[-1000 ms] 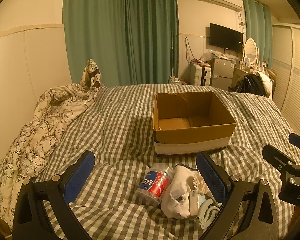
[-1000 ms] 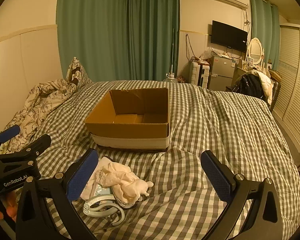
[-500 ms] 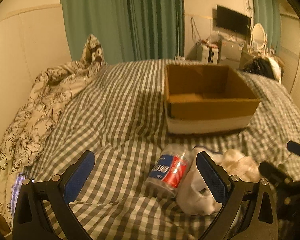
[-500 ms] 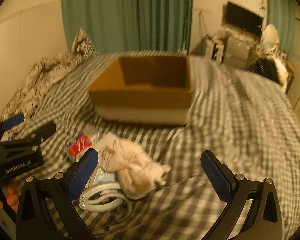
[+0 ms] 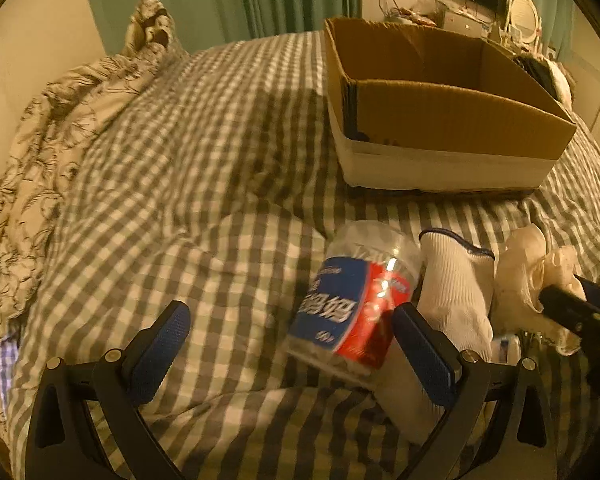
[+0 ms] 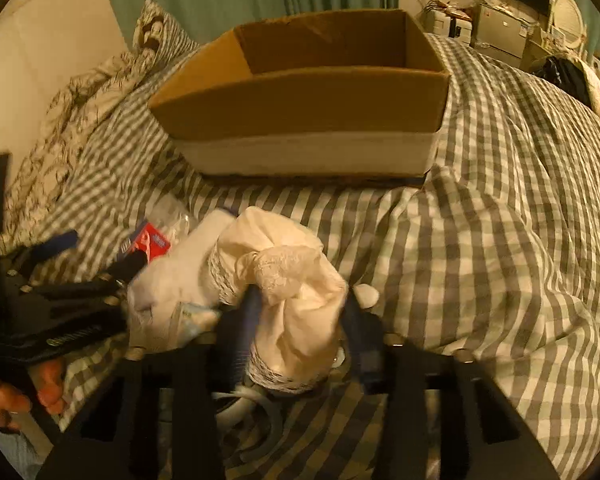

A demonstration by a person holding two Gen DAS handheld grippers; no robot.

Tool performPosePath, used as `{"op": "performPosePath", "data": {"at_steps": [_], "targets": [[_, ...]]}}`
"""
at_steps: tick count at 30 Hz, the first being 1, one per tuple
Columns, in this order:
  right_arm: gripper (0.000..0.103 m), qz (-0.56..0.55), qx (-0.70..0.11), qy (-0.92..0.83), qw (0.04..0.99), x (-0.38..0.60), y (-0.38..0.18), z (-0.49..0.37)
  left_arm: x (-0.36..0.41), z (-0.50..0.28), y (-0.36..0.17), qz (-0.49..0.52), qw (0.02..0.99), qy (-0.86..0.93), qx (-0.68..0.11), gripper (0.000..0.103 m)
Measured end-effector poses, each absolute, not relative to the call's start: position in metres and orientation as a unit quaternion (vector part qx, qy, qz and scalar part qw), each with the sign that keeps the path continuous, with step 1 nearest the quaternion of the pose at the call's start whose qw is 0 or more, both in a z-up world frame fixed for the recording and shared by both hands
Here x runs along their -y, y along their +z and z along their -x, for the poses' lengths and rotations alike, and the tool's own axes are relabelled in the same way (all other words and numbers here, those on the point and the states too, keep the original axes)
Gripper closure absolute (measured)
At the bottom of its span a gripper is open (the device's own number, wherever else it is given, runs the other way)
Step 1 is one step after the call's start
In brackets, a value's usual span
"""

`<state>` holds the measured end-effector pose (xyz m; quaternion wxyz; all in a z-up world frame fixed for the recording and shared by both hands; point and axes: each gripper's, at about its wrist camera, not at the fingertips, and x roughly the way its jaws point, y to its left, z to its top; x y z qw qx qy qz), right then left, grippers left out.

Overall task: Organize objects
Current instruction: 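Grasp the clear labeled jar with the left tool while the right tool grasps the white lace cloth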

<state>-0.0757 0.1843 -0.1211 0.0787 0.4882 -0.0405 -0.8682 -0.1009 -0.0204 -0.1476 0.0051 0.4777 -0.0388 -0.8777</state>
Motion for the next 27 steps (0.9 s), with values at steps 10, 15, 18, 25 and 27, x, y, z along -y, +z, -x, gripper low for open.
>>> {"op": "performPosePath", "data": {"at_steps": [10, 15, 18, 25, 27], "targets": [[0.081, -0.486, 0.045, -0.869, 0.086, -0.181, -0.122, 0.082, 0.016, 0.121, -0.165, -0.511, -0.058, -0.858, -0.003, 0.017], [0.081, -0.477, 0.041, -0.874, 0.087, -0.181, -0.118, 0.076, 0.016, 0.112, -0.164, -0.514, -0.099, -0.852, -0.024, 0.035], [0.081, -0.465, 0.043, -0.88, 0.084, -0.183, -0.111, 0.069, 0.014, 0.098, -0.153, -0.503, -0.09, -0.86, -0.011, 0.036], [0.085, -0.419, 0.023, -0.904, 0.08, -0.179, -0.079, 0.044, 0.025, 0.071, -0.116, -0.474, -0.059, -0.879, -0.002, 0.04], [0.086, -0.406, 0.021, -0.91, 0.081, -0.18, -0.07, 0.037, 0.029, 0.066, -0.103, -0.463, -0.055, -0.885, -0.009, 0.046]]}}
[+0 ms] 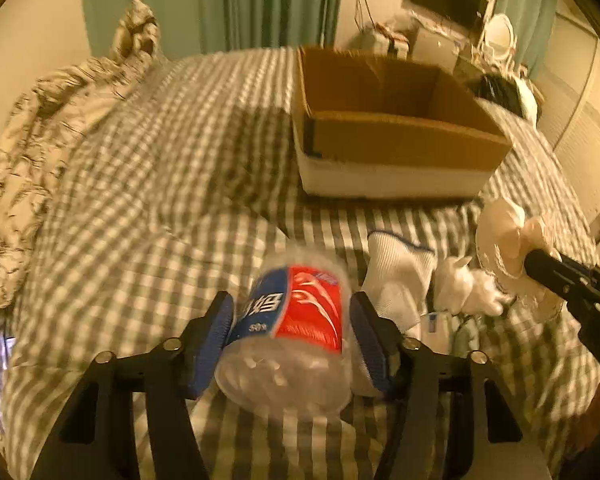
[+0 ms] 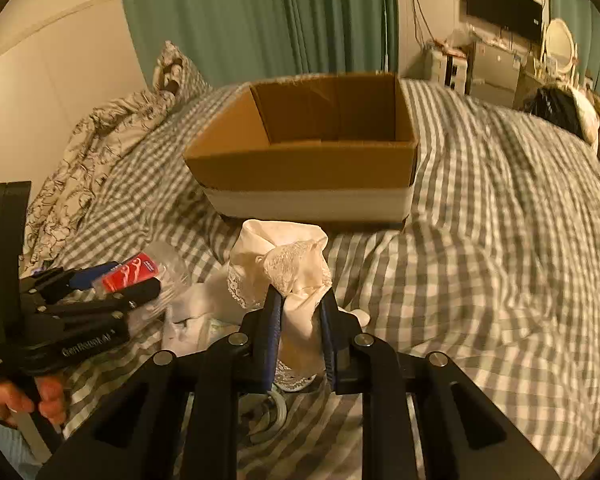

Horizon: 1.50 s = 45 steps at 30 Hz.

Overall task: Organize objects
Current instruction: 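Grasp the clear labeled jar with the left tool while the right tool grasps the white lace cloth, then carry the jar with the left tool while the right tool drops the lace cloth into the box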

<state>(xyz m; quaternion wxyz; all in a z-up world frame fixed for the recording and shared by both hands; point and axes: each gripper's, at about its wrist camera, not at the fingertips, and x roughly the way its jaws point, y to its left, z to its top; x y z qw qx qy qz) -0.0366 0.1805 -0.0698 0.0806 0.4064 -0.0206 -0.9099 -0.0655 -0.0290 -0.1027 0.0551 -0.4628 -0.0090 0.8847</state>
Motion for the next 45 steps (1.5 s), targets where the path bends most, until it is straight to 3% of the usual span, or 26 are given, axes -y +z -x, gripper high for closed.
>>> {"op": "performPosePath", "data": {"at_steps": [3, 4, 5, 6, 10, 13, 15, 16, 17, 19, 22, 33, 40, 45], "targets": [[0.087, -0.39, 0.022, -0.917, 0.08, -0.182, -0.055, 0.028, 0.032, 0.061, -0.087, 0.448, 0.057, 0.892, 0.016, 0.049], [0.087, -0.384, 0.023, -0.92, 0.079, -0.183, -0.051, 0.025, 0.031, 0.058, -0.082, 0.445, 0.057, 0.894, 0.015, 0.054], [0.087, -0.377, 0.024, -0.923, 0.078, -0.185, -0.044, 0.022, 0.029, 0.056, -0.078, 0.44, 0.058, 0.896, 0.013, 0.074], [0.087, -0.373, 0.025, -0.924, 0.078, -0.186, -0.041, 0.019, 0.027, 0.056, -0.074, 0.439, 0.062, 0.896, 0.013, 0.101], [0.087, -0.355, 0.03, -0.931, 0.077, -0.192, -0.028, 0.012, 0.019, 0.053, -0.064, 0.448, 0.085, 0.89, 0.015, 0.101], [0.087, -0.354, 0.034, -0.932, 0.074, -0.196, -0.028, 0.01, 0.013, 0.054, -0.071, 0.458, 0.077, 0.886, -0.003, 0.098], [0.086, -0.356, 0.038, -0.931, 0.071, -0.201, -0.031, 0.011, 0.011, 0.055, -0.084, 0.475, 0.081, 0.876, -0.002, 0.086], [0.086, -0.359, 0.04, -0.93, 0.07, -0.202, -0.034, 0.011, 0.01, 0.055, -0.093, 0.485, 0.081, 0.871, -0.004, 0.066], [0.086, -0.362, 0.042, -0.929, 0.069, -0.203, -0.036, 0.012, 0.009, 0.055, -0.1, 0.491, 0.077, 0.868, -0.008, 0.037], [0.086, -0.368, 0.043, -0.926, 0.068, -0.206, -0.042, 0.013, 0.007, 0.055, -0.115, 0.491, 0.065, 0.868, -0.023, 0.023], [0.086, -0.378, 0.045, -0.922, 0.068, -0.207, -0.049, 0.017, 0.009, 0.063, -0.134, 0.505, 0.043, 0.861, -0.037, 0.023], [0.086, -0.409, 0.053, -0.908, 0.073, -0.208, -0.071, 0.032, 0.041, 0.099, -0.162, 0.534, 0.015, 0.844, 0.041, 0.023], [0.086, -0.41, 0.052, -0.908, 0.072, -0.208, -0.071, 0.033, 0.064, 0.093, -0.158, 0.545, 0.031, 0.83, 0.115, 0.023], [0.086, -0.409, 0.048, -0.908, 0.071, -0.206, -0.071, 0.032, 0.068, 0.087, -0.143, 0.527, 0.019, 0.843, 0.107, 0.023]]}}
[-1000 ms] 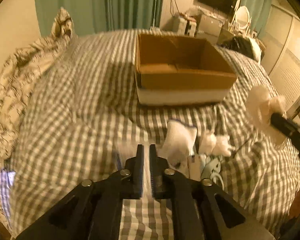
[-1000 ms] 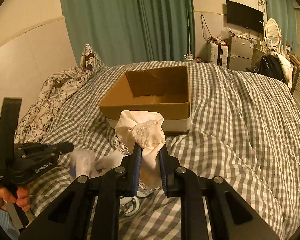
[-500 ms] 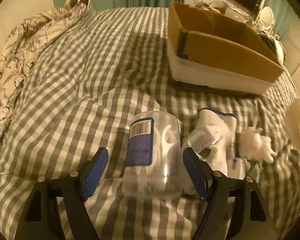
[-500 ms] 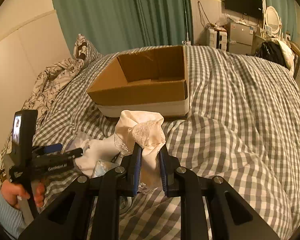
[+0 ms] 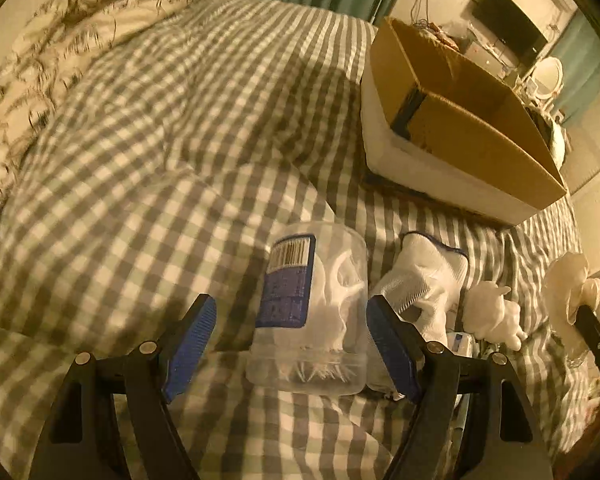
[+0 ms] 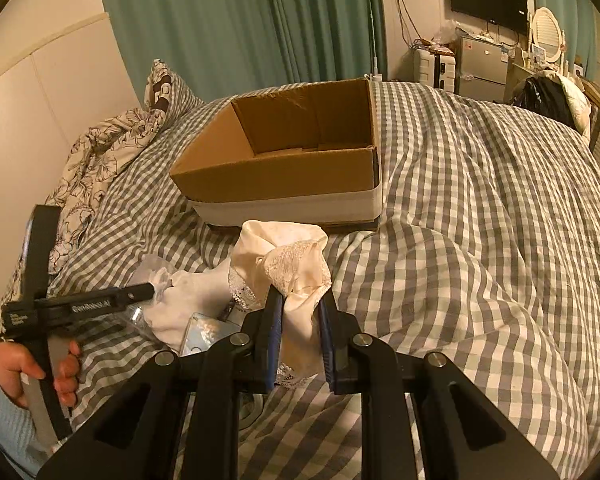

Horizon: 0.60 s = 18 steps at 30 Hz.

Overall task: Organize objects
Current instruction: 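Carry the jar with the left tool while the right tool drops the lace cloth into the box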

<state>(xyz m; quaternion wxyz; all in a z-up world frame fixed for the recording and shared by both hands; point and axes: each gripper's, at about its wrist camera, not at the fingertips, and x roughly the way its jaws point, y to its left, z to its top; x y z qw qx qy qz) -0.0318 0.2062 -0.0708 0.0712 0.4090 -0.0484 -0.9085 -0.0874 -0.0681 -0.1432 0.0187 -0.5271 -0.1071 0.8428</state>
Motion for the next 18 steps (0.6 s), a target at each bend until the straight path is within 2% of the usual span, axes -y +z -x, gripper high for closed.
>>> {"op": "performPosePath", "data": {"at_steps": [9, 10, 11, 12, 18], "targets": [[0.086, -0.415, 0.049, -0.906, 0.071, -0.207, -0.073, 0.033, 0.043, 0.102, -0.162, 0.549, 0.044, 0.834, 0.044, 0.023], [0.086, -0.414, 0.049, -0.906, 0.07, -0.207, -0.073, 0.033, 0.044, 0.102, -0.163, 0.552, 0.049, 0.831, 0.048, 0.025], [0.086, -0.413, 0.049, -0.907, 0.07, -0.207, -0.073, 0.033, 0.045, 0.103, -0.165, 0.555, 0.06, 0.828, 0.054, 0.037], [0.086, -0.412, 0.048, -0.907, 0.07, -0.207, -0.073, 0.033, 0.045, 0.102, -0.166, 0.558, 0.078, 0.824, 0.061, 0.041], [0.086, -0.404, 0.047, -0.911, 0.07, -0.207, -0.068, 0.029, 0.04, 0.09, -0.156, 0.542, 0.076, 0.836, 0.043, 0.041]]}}
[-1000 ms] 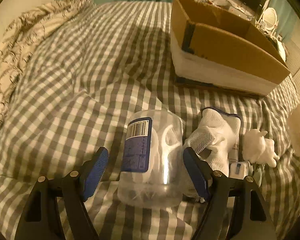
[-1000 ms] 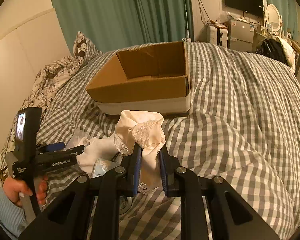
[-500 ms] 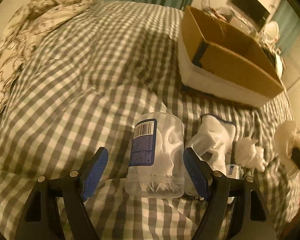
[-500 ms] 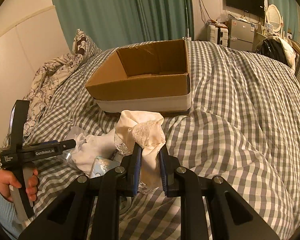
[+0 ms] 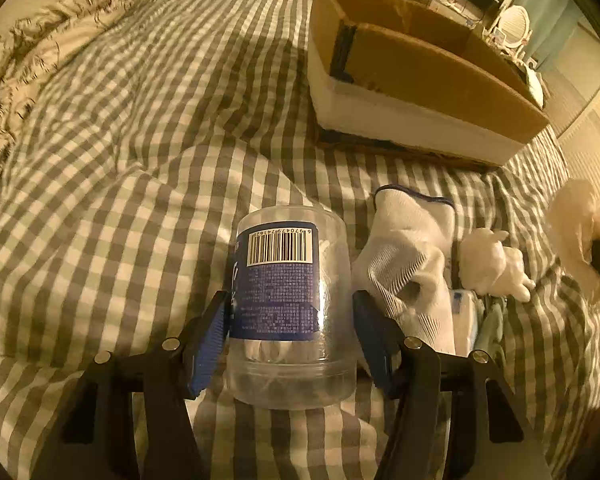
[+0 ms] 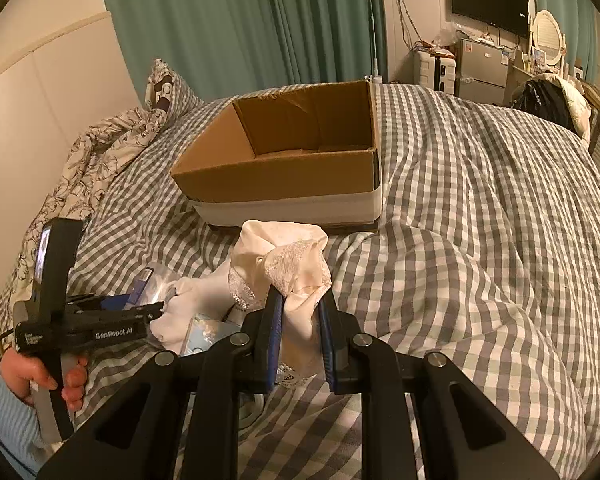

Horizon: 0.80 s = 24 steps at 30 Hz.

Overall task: Organize objects
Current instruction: 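Carry the jar with the left tool while the right tool drops the lace cloth into the box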

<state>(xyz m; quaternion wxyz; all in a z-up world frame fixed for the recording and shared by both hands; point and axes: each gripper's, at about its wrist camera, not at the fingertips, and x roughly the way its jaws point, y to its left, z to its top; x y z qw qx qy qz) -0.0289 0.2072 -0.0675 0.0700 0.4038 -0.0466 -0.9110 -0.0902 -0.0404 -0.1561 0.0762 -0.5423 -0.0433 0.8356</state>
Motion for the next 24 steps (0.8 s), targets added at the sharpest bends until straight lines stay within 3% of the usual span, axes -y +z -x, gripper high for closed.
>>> {"op": "performPosePath", "data": {"at_steps": [7, 16, 24], "targets": [[0.086, -0.393, 0.042, -0.916, 0.074, -0.207, -0.057, 0.032, 0.052, 0.083, -0.094, 0.476, 0.073, 0.874, 0.067, 0.041], [0.086, -0.326, 0.035, -0.94, 0.095, -0.202, 0.01, 0.082, 0.025, 0.123, -0.005, 0.388, 0.108, 0.913, 0.057, 0.041], [0.085, -0.338, 0.037, -0.936, 0.093, -0.202, 0.013, 0.166, -0.021, 0.193, -0.01, 0.397, 0.122, 0.909, 0.013, 0.041]]}}
